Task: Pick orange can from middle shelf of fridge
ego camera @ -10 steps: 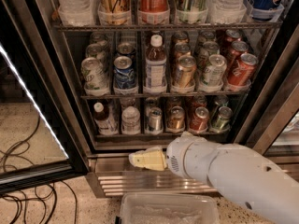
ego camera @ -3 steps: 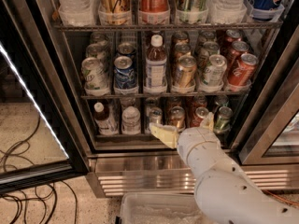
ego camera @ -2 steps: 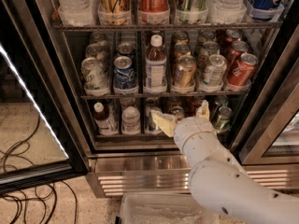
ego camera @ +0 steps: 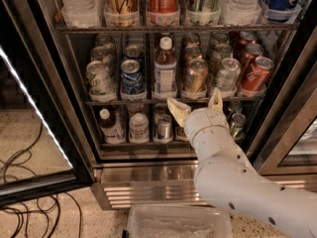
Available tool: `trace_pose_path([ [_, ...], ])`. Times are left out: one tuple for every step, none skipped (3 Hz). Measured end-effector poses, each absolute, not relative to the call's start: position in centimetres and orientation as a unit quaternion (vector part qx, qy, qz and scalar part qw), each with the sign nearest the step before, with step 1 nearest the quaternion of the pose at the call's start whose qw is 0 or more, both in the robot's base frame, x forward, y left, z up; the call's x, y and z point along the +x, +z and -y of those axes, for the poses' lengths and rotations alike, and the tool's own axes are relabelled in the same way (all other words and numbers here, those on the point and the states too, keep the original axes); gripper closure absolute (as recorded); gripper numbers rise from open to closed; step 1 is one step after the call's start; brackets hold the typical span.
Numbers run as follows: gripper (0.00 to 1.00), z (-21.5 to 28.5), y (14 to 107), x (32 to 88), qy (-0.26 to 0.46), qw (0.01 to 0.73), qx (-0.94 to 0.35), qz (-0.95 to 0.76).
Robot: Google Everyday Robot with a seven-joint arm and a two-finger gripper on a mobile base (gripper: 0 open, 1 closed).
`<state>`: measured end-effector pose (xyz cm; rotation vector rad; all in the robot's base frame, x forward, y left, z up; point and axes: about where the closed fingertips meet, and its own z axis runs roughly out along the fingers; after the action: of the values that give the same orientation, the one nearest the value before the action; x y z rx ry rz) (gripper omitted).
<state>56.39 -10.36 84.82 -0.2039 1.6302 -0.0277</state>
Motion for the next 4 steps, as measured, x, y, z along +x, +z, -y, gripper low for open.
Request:
trace_pose_path([
  [0.24,10.9,86.0,57.1,-0.035,0.703,-0.083,-0.705],
  [0.25,11.7,86.1,57.9,-0.052,0.716,-0.077,-0.692],
  [0.29,11.6,84.9,60.0,-0.054,0.717,-0.085,-0.69],
  [0.3,11.6,84.5,60.8,-0.055,0.719,-0.087,-0.687],
])
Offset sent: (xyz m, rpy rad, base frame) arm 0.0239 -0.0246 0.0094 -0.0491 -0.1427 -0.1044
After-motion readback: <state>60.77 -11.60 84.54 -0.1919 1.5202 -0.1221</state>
